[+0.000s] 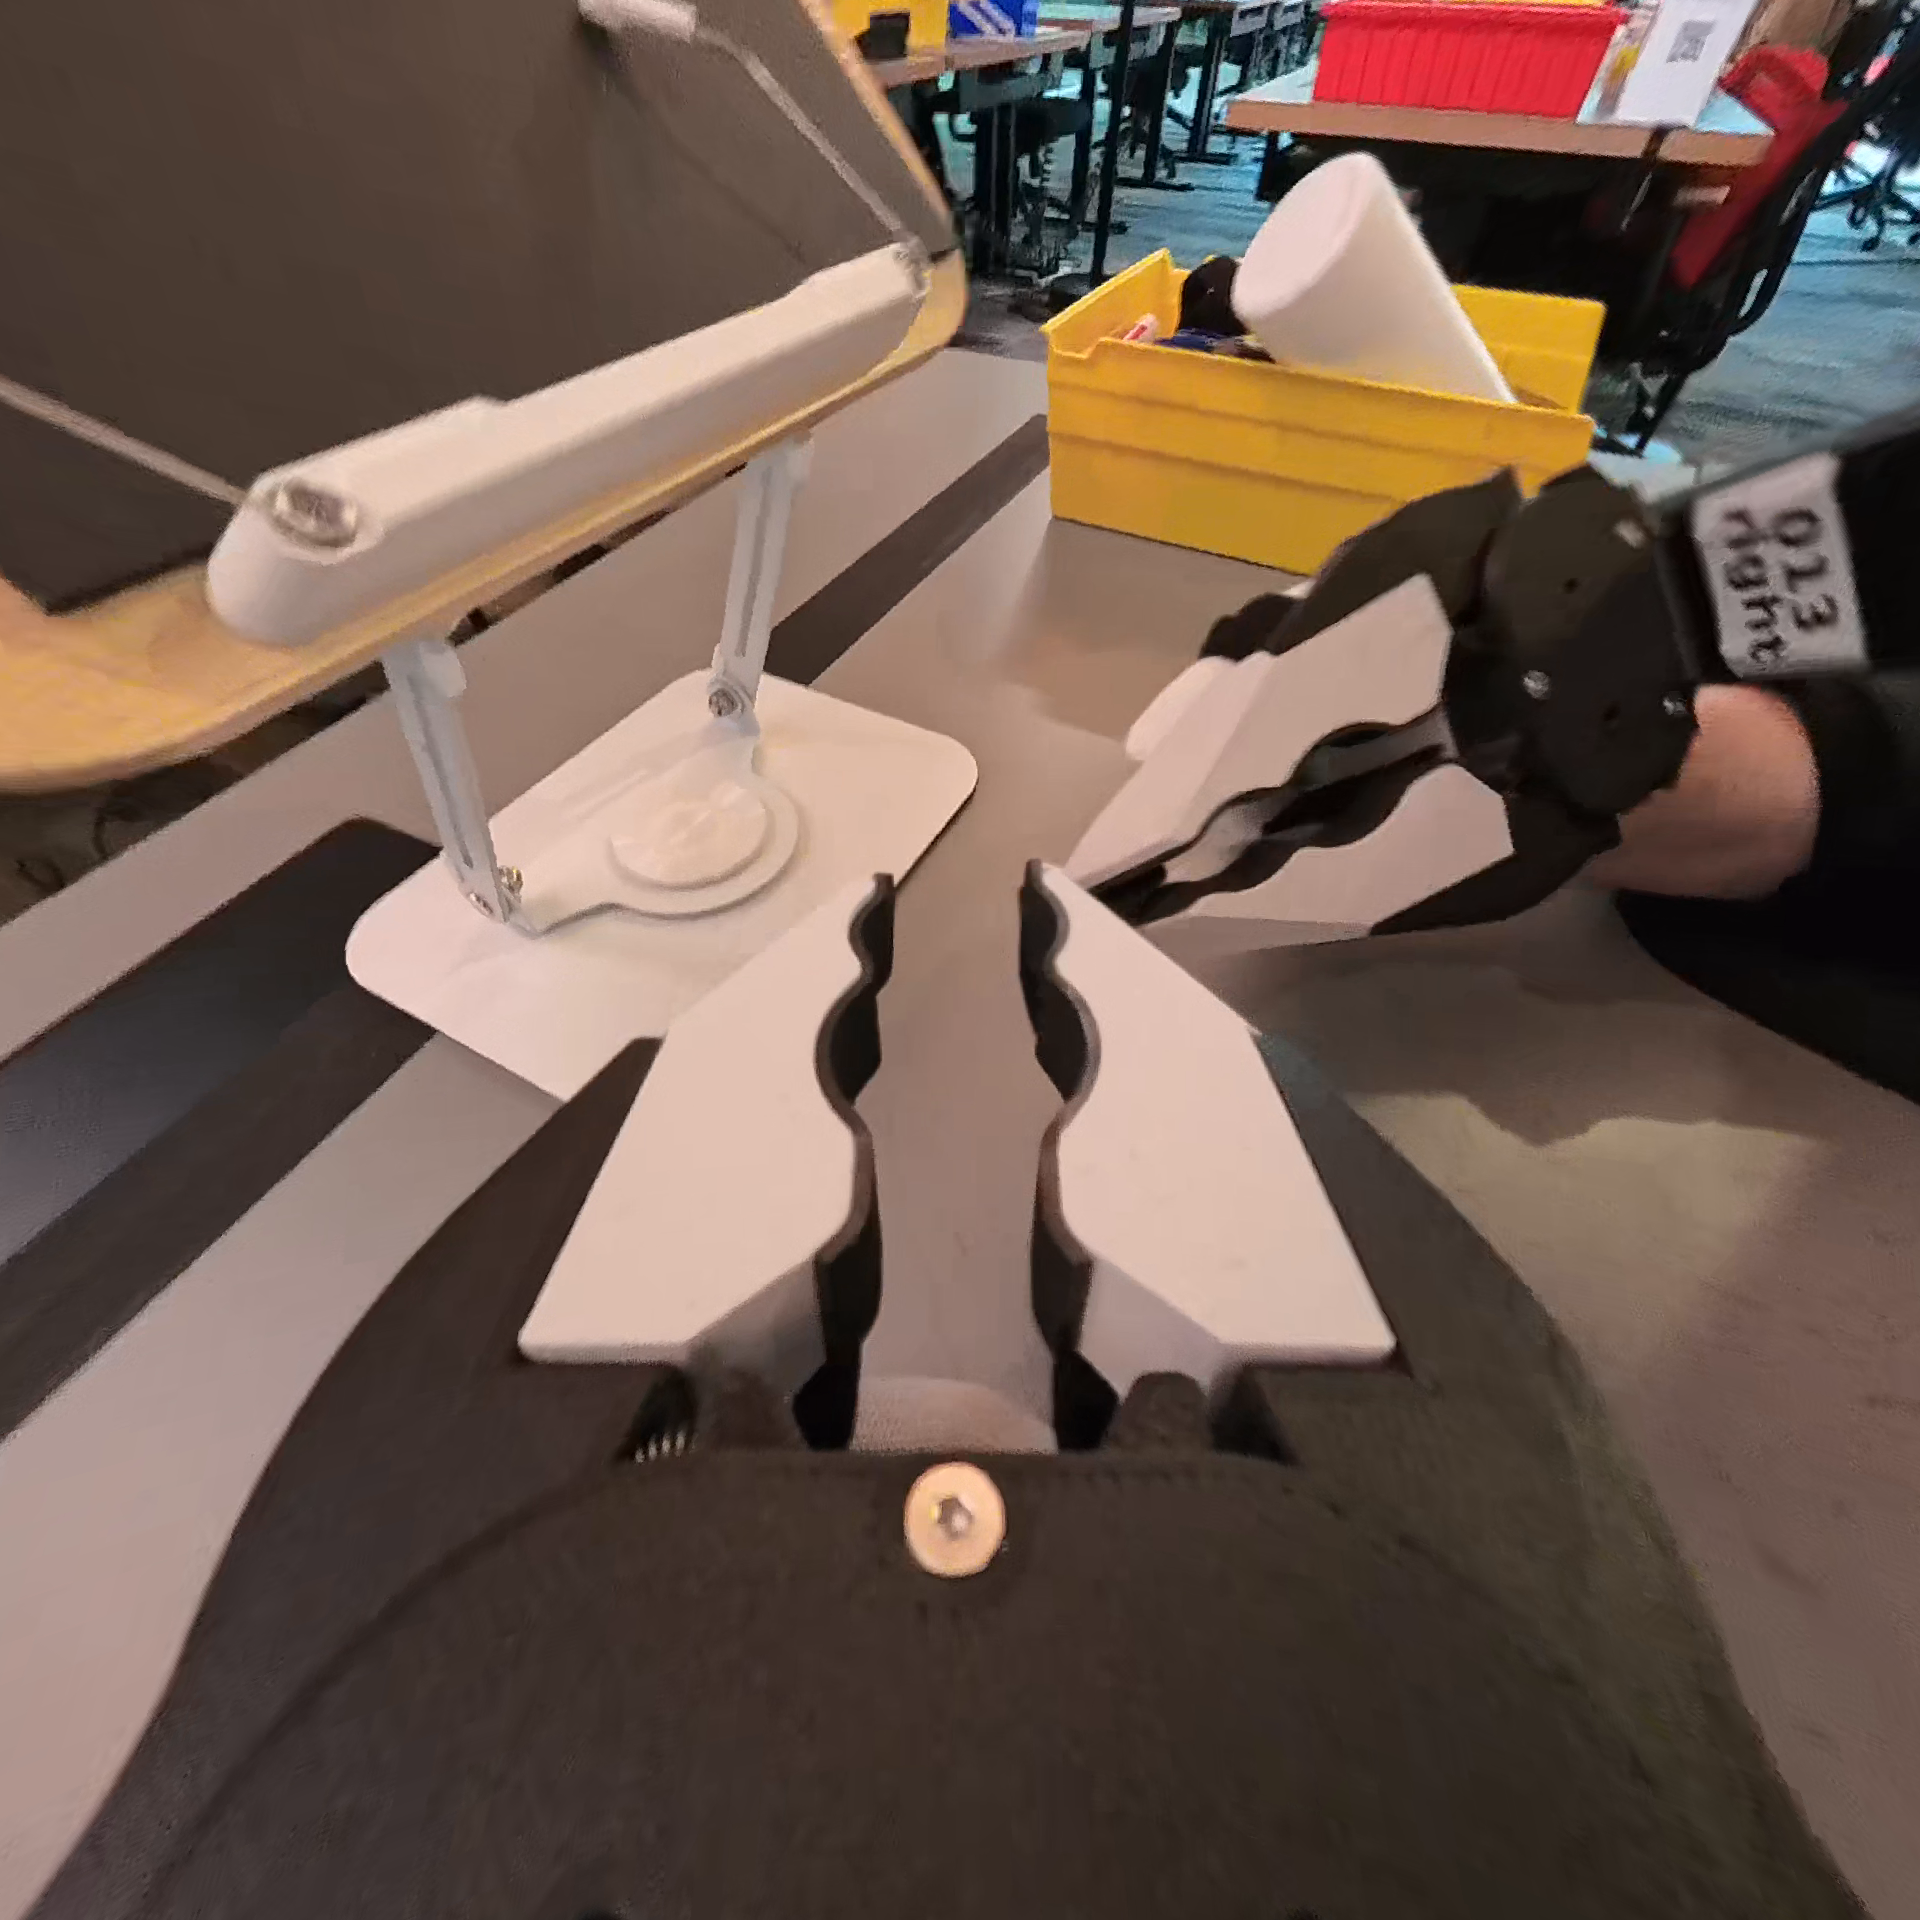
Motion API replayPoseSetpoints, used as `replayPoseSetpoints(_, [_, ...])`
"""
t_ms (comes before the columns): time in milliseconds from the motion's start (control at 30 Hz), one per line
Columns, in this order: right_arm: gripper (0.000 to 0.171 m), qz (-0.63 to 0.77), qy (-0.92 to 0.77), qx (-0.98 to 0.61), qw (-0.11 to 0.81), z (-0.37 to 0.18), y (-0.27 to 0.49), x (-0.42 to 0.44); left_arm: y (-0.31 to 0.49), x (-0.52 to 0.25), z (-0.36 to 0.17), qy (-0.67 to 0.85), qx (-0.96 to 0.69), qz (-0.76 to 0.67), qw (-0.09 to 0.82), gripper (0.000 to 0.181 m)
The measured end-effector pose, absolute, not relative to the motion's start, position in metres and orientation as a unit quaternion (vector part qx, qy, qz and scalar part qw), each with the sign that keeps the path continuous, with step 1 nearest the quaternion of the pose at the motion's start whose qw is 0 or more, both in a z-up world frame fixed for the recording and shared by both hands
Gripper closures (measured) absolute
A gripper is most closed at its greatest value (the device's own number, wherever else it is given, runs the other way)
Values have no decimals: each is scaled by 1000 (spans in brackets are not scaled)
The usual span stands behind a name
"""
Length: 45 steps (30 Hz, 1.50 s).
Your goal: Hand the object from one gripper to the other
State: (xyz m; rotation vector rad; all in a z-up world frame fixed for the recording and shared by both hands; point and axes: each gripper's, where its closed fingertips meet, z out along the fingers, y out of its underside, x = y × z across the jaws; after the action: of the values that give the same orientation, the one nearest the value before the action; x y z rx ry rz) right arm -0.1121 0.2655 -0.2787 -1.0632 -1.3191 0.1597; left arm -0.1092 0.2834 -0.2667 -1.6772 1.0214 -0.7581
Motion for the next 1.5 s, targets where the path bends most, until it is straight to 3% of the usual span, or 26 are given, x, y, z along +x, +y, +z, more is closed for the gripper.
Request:
replayPoseSetpoints(133, [169,-7,-606,-457,651,-286,270,-114,289,-115,-276,396,-732,-314,457,155])
replayPoseSetpoints(400, [169,-98,-618,-447,639,-291,280,-114,286,-111,-282,388,-772,-283,416,180])
replayPoseSetpoints(633, [168,-122,-613,-453,636,-291,285,-112,289,-111,-284,384,-782,-260,416,181])
replayPoseSetpoints(833, [151,-111,-601,-450,651,-286,284,-113,297,-116,-278,378,-777,-234,446,181])
replayPoseSetpoints(1100, [140,208,-463,-541,671,-255,285,-96,297,-120,-260,480,-682,-114,540,181])
replayPoseSetpoints(1300, [128,420,-402,-593,557,-268,277,-104,277,-99,-250,560,-583,-41,587,181])
replayPoseSetpoints(1400, [140,480,-375,-593,527,-263,274,-103,276,-98,-244,562,-558,-20,610,181])
replayPoseSetpoints(1500, [141,545,-357,-598,466,-269,268,-104,275,-97,-237,558,-540,-14,630,181])
